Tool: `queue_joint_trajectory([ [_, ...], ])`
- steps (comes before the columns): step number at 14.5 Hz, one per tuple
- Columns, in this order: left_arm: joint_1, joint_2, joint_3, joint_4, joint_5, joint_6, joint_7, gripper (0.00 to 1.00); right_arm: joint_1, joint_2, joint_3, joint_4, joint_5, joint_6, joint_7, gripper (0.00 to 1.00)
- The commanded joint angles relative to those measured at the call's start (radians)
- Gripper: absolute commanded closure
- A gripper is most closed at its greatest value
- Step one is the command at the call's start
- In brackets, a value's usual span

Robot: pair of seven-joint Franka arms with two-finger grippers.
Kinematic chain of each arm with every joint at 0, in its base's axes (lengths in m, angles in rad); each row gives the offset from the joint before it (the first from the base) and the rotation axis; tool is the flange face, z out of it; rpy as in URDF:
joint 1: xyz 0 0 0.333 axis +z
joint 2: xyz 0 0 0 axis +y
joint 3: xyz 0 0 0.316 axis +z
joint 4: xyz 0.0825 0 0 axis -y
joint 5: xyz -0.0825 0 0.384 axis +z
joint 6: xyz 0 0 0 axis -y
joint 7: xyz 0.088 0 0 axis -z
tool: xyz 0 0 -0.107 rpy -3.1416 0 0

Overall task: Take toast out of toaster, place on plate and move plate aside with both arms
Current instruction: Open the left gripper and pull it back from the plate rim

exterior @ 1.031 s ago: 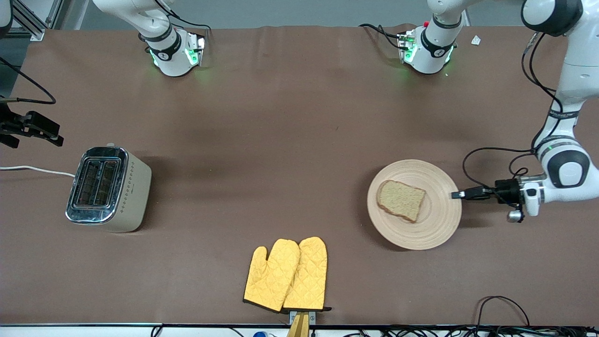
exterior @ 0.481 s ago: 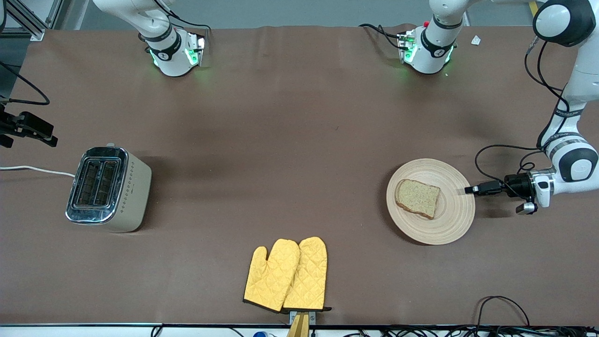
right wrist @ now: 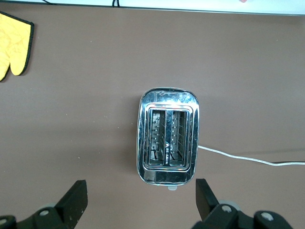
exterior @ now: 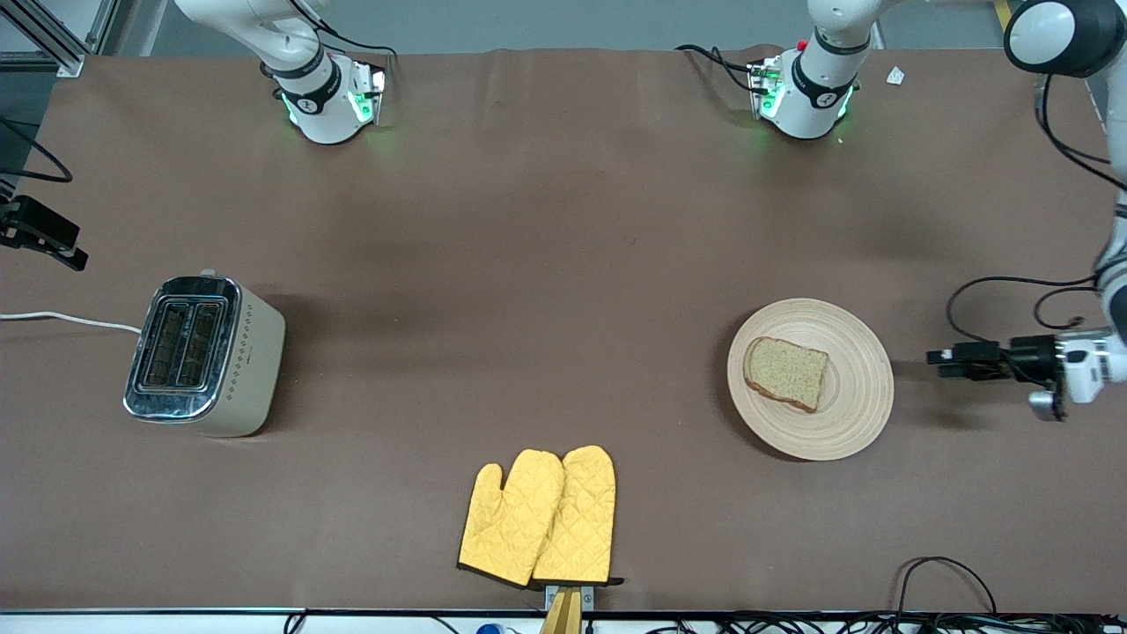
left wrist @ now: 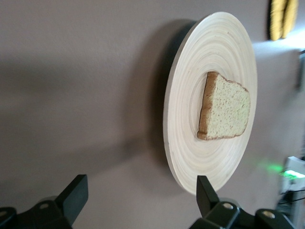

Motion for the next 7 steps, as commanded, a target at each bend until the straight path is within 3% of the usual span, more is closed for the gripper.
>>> queue_joint_trajectory([
  [1,-0.046,-0.105,-0.075,0.029,0.169,-0.029,-0.121,0.0,-0.008,-0.007,0.01,0.002,-0.005,-0.015,0.009,0.0],
  [4,-0.193,-0.286,-0.083,0.043,0.338,-0.058,-0.224,0.0,-0.009,-0.006,0.008,-0.001,-0.005,-0.052,0.001,0.0],
  [7,-0.271,-0.424,-0.086,0.043,0.376,-0.123,-0.488,0.0,-0.005,-0.006,0.011,0.001,-0.005,-0.056,0.001,0.0],
])
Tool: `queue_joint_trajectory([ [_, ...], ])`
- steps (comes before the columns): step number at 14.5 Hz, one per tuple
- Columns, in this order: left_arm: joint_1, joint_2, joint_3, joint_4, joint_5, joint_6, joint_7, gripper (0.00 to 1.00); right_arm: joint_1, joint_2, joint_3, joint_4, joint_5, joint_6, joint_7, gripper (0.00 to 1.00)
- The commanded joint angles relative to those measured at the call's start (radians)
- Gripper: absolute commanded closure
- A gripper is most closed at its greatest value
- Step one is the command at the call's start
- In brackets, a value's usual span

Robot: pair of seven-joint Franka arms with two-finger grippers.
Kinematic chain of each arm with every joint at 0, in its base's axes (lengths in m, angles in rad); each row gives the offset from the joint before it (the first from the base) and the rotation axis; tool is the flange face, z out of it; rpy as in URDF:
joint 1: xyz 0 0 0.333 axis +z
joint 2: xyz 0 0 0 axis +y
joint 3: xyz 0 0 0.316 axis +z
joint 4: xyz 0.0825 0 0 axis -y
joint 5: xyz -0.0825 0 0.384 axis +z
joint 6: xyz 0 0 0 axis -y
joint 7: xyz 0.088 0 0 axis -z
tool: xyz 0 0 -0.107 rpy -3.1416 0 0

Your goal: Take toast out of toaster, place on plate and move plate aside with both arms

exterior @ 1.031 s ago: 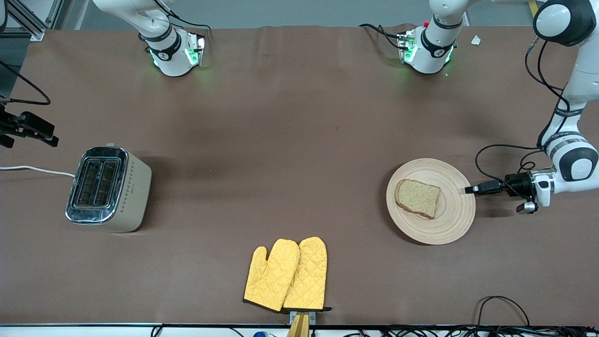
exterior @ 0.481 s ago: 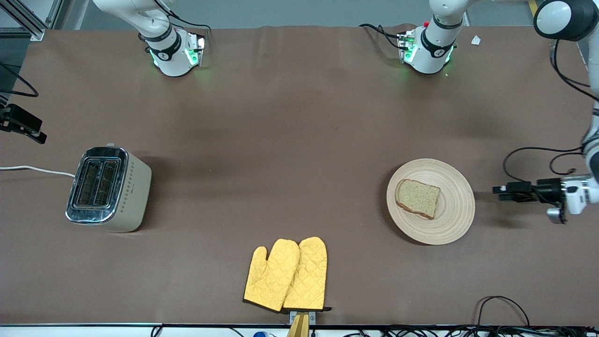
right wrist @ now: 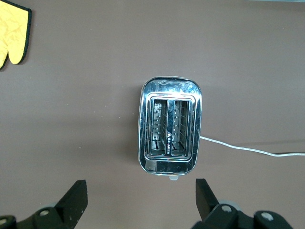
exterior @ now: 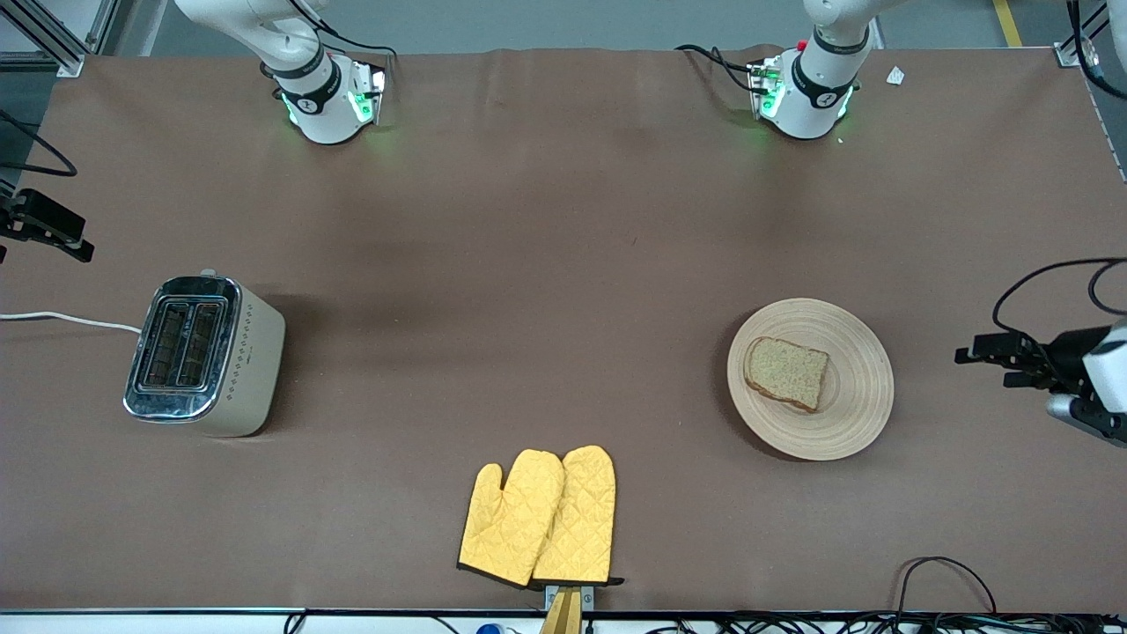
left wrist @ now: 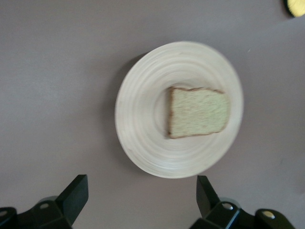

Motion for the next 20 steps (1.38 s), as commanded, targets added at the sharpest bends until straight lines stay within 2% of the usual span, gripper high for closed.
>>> queue_joint_trajectory([
  [1,-0.059,-0.132,0.014,-0.034,0.03,-0.064,-0.238,0.0,0.0,-0.008,0.009,0.001,-0.005,-0.01,0.009,0.0],
  [3,-0.088,-0.201,-0.003,-0.034,0.024,-0.096,-0.344,0.0,0.003,-0.006,0.009,0.001,-0.005,-0.01,0.009,0.0],
  [4,-0.09,-0.256,-0.033,-0.049,0.033,-0.096,-0.372,0.0,0.002,-0.006,0.008,0.001,-0.005,-0.01,0.004,0.0],
  [6,-0.078,-0.341,-0.052,-0.125,0.038,-0.08,-0.38,0.0,-0.002,-0.006,0.006,-0.001,-0.005,-0.012,0.0,0.0],
  [9,-0.047,-0.482,-0.052,-0.289,0.036,0.017,-0.365,0.0,-0.008,-0.005,0.005,-0.001,-0.005,-0.012,-0.003,0.0],
  [10,-0.05,-0.511,-0.053,-0.319,0.036,0.041,-0.363,0.0,-0.009,-0.005,0.003,-0.001,-0.005,-0.01,-0.005,0.0],
  [13,-0.068,-0.518,-0.067,-0.312,0.041,0.043,-0.378,0.0,-0.008,-0.003,0.003,-0.002,-0.004,-0.012,-0.003,0.0],
  [14,-0.128,-0.521,-0.041,-0.312,0.054,0.04,-0.382,0.0,-0.008,-0.005,0.005,-0.002,-0.004,-0.012,-0.003,0.0],
  [17,-0.353,-0.524,0.19,-0.299,0.081,0.016,-0.38,0.0,-0.006,-0.005,0.005,-0.002,-0.004,-0.012,-0.003,0.0],
  [18,-0.402,-0.534,0.244,-0.301,0.082,0.005,-0.38,0.0,-0.006,-0.005,0.005,-0.002,-0.004,-0.012,-0.003,0.0],
  [20,-0.431,-0.548,0.272,-0.311,0.082,0.005,-0.38,0.0,-0.006,-0.005,0.005,-0.002,-0.004,-0.012,-0.003,0.0],
])
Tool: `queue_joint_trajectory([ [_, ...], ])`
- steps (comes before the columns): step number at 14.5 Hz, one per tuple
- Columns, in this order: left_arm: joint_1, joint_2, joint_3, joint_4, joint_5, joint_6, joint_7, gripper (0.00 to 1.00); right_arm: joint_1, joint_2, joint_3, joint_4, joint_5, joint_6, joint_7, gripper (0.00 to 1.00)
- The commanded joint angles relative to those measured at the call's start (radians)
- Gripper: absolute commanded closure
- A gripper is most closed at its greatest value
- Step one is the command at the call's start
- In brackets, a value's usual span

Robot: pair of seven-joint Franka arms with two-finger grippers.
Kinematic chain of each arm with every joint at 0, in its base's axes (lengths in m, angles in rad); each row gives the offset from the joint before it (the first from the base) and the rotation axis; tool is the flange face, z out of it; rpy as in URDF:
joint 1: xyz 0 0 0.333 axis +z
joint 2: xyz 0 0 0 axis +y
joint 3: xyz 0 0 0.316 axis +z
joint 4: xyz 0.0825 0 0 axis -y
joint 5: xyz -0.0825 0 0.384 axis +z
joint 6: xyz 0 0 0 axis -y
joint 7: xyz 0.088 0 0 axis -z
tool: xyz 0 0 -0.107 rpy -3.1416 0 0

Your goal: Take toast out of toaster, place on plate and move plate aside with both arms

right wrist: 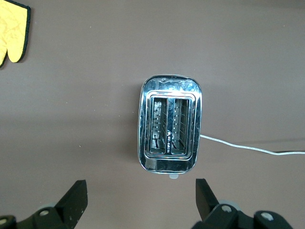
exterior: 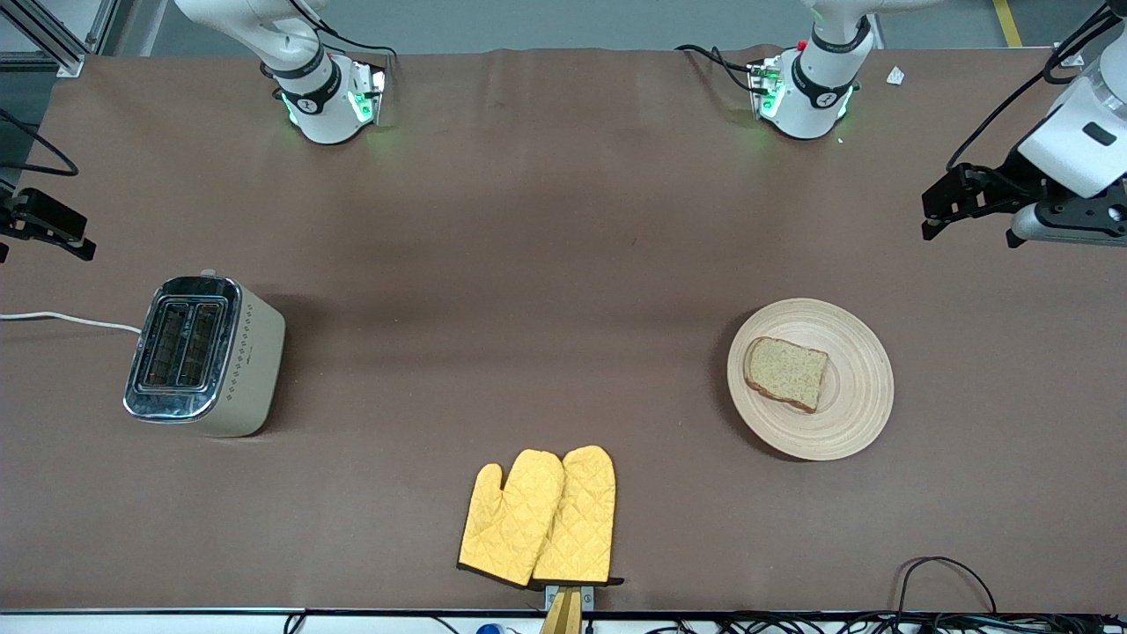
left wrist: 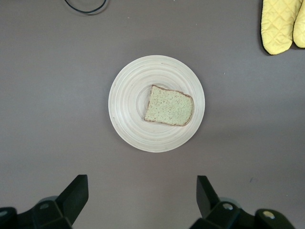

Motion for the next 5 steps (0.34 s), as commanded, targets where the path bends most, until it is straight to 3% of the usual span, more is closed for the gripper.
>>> queue_joint_trajectory([
  [1,-0.03,-0.04,0.035,-0.029,0.018,-0.005,0.001,0.0,-0.006,-0.006,0.006,-0.002,-0.004,-0.006,-0.003,0.0],
  [5,-0.013,-0.005,0.035,0.001,0.02,-0.007,0.029,0.0,-0.008,-0.006,0.006,-0.002,-0.004,-0.006,-0.003,0.0],
])
